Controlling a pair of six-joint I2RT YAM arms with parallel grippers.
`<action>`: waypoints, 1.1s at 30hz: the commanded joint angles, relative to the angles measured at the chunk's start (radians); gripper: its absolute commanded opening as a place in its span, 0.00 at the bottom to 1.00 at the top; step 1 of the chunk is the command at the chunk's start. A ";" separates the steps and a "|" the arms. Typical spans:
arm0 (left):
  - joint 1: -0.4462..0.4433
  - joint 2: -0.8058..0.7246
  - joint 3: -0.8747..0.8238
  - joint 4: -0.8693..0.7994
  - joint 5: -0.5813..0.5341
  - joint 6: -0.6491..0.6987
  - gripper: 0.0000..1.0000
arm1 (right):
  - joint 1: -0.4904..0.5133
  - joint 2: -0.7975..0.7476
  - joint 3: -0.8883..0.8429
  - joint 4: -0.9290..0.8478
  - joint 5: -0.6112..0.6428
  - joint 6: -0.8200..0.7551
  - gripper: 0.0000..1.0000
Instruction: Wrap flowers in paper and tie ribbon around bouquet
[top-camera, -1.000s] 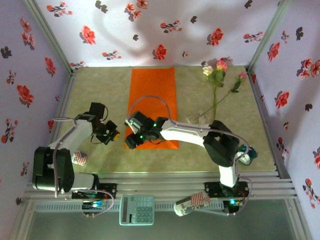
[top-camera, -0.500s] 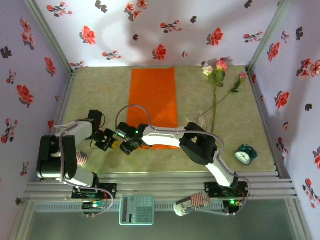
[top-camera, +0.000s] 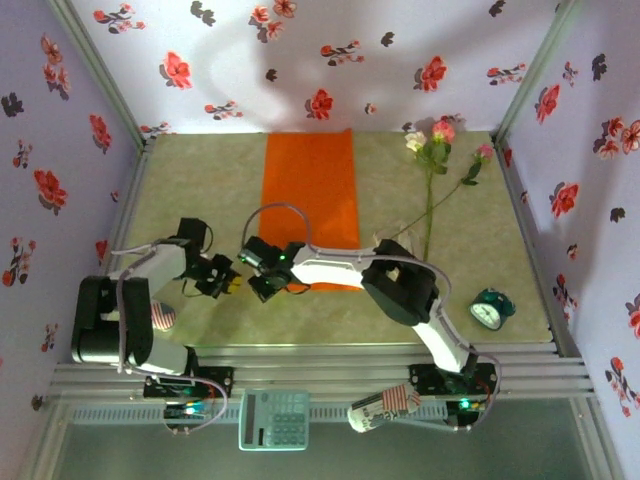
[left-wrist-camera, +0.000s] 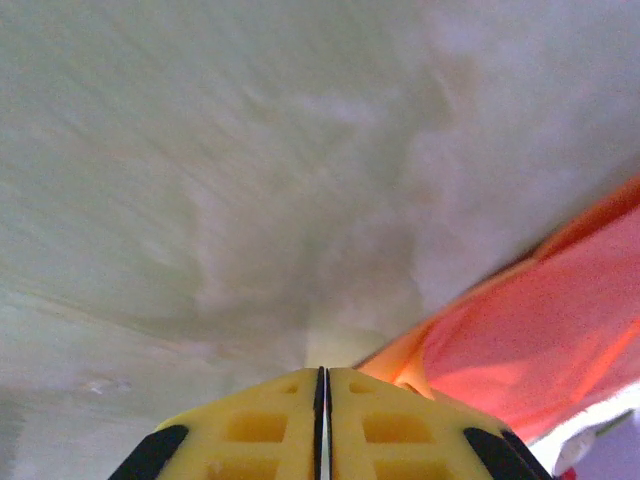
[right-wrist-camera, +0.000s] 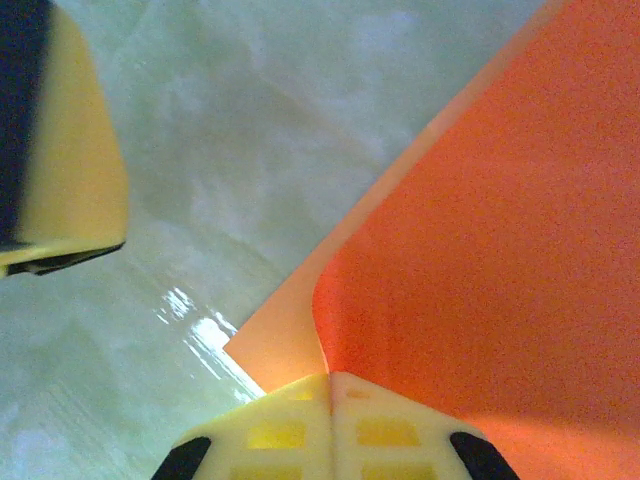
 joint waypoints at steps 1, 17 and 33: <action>-0.028 -0.053 -0.025 0.049 0.047 -0.089 0.11 | -0.055 -0.084 -0.063 0.108 -0.147 0.092 0.00; -0.254 0.037 -0.015 0.325 -0.029 -0.402 0.02 | -0.241 -0.391 -0.352 0.286 -0.225 0.355 0.00; -0.402 0.323 0.189 0.343 -0.187 -0.503 0.03 | -0.366 -0.791 -0.560 0.019 0.202 0.462 0.00</action>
